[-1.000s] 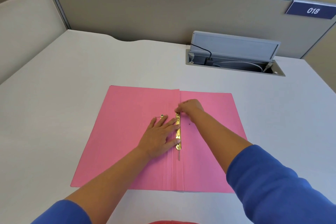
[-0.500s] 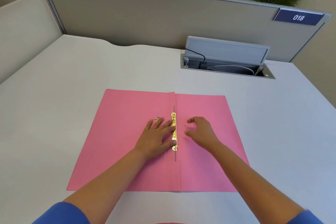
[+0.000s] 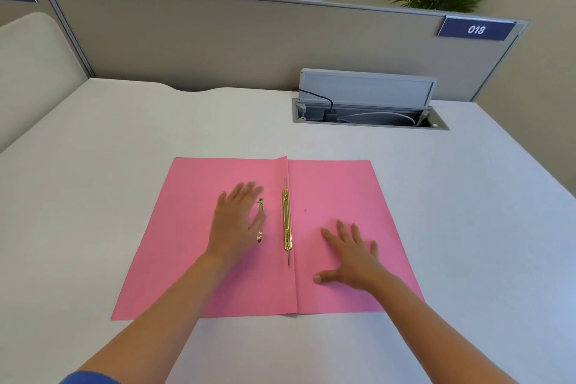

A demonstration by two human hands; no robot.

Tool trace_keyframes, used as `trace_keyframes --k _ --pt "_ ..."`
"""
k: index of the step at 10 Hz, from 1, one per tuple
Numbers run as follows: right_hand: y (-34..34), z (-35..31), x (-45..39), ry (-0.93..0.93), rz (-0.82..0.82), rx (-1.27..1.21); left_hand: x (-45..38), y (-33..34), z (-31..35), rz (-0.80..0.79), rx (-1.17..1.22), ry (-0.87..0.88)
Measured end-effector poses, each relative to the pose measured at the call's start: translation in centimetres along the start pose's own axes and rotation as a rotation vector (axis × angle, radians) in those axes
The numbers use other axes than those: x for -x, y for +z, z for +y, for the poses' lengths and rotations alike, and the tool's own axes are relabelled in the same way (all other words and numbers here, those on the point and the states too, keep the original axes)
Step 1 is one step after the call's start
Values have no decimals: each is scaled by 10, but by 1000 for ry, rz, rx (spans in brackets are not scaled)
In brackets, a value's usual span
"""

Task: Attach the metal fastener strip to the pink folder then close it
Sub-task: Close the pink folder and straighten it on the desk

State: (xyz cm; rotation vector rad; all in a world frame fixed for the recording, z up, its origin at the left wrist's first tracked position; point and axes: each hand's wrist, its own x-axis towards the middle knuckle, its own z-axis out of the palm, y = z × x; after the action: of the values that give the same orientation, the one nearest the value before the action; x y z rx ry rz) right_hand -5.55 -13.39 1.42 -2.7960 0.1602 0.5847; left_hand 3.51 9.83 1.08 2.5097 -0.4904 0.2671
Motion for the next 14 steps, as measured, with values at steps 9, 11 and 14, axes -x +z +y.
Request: trace_keyframes --k 9,11,14 --pt "-14 -5 -31 13 -6 -5 -11 -105 -77 -54 -3 -952" --pt "-11 -3 -32 30 11 -25 -25 -136 -61 64 42 -828" --pt "-33 -11 -19 -4 232 -703 -31 -183 16 -81 855 -442"
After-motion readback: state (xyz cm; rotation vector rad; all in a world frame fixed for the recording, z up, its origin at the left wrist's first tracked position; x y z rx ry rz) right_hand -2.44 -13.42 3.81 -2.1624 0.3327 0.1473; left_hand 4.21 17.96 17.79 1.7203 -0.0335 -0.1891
